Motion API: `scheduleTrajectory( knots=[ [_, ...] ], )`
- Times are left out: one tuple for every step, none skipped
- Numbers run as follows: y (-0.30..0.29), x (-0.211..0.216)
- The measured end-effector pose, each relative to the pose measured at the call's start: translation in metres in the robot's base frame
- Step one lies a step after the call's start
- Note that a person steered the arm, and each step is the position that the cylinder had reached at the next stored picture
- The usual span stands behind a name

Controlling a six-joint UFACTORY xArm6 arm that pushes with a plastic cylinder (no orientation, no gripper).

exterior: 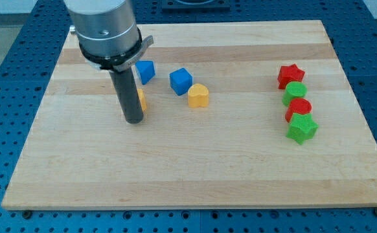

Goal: Move the yellow hexagon below the blue triangle

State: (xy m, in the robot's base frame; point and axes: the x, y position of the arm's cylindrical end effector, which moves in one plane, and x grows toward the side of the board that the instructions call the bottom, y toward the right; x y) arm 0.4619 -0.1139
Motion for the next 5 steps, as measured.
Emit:
scheduleTrajectory(
  knots=[
    [0.001,-0.011],
    [0.001,-0.014],
    [0.001,-0.014],
    [0.002,-0.017],
    [0.014,-0.013]
  ],
)
